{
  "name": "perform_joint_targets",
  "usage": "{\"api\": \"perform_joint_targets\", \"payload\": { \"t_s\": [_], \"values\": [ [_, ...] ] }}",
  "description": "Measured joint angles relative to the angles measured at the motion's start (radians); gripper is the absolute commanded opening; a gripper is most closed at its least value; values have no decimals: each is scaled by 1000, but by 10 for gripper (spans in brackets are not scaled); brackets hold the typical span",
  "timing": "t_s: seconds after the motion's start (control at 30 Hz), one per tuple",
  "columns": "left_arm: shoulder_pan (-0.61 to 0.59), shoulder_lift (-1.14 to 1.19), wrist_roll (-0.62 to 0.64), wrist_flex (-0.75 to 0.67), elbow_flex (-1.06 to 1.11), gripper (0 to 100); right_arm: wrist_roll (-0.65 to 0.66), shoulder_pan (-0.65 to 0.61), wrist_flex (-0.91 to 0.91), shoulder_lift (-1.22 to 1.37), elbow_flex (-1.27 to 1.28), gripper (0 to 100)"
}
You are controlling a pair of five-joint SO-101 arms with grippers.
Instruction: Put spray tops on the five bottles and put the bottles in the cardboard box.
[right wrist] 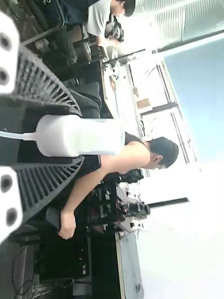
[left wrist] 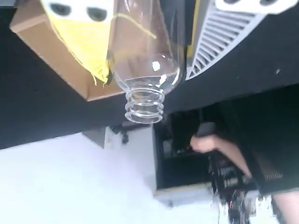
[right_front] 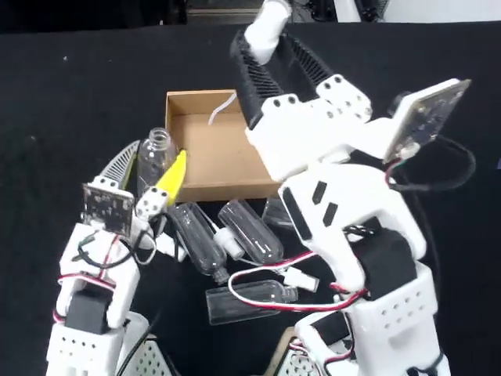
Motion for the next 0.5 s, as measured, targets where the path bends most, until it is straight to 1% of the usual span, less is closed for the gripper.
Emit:
{"api": "perform_joint_targets", "payload": {
  "t_s": [0.2, 0.3, 0.5],
  "values": [
    [80, -132, 0, -5, 78, 105, 0, -26, -133, 2, 91, 11],
    [115, -152, 0, -5, 84, 105, 0, -26, -183, 2, 130, 11],
    [120, -153, 0, -5, 84, 105, 0, -26, -204, 2, 138, 11]
  ]
}}
